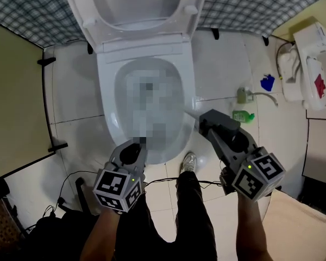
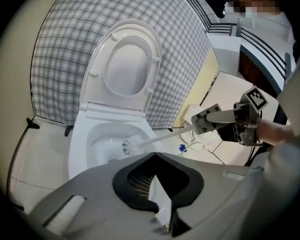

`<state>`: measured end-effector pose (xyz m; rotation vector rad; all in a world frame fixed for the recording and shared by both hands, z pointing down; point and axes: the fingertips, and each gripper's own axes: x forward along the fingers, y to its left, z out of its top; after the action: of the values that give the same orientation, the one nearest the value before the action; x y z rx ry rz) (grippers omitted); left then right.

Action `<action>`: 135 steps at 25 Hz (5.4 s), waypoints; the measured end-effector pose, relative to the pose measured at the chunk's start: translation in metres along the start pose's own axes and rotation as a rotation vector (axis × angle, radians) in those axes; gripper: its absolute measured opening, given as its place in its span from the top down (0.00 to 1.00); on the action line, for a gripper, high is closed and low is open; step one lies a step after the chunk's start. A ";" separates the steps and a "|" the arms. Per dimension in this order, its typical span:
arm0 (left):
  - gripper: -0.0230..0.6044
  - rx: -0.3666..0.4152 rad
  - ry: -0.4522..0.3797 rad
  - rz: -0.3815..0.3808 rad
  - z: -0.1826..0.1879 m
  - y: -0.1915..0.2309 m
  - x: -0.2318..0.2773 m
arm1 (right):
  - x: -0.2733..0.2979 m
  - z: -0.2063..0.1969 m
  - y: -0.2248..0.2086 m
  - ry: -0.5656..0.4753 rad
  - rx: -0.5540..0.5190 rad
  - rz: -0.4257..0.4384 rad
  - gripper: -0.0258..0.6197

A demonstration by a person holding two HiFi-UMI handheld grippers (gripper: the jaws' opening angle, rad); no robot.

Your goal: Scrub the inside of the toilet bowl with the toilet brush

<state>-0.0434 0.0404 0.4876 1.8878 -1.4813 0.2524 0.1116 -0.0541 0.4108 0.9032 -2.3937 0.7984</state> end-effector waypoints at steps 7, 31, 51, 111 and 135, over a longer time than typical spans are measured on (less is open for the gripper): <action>0.95 0.053 0.031 -0.066 -0.002 -0.050 0.020 | -0.084 0.031 -0.042 -0.155 0.086 -0.053 0.66; 0.95 0.160 0.190 -0.177 -0.050 -0.127 0.073 | -0.060 -0.176 -0.206 0.214 -0.059 -0.365 0.66; 0.95 0.089 0.194 -0.148 -0.075 -0.124 0.081 | 0.051 -0.258 -0.234 0.492 -0.287 -0.294 0.66; 0.95 0.280 -0.413 -0.105 0.333 -0.143 -0.201 | -0.154 0.289 0.234 -0.503 -0.409 0.262 0.94; 0.95 0.330 -0.455 -0.081 0.356 -0.148 -0.212 | -0.151 0.291 0.244 -0.470 -0.416 0.289 0.94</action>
<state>-0.0723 -0.0093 0.0516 2.3810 -1.7325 0.0254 -0.0174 -0.0278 0.0236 0.6300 -2.9902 0.1606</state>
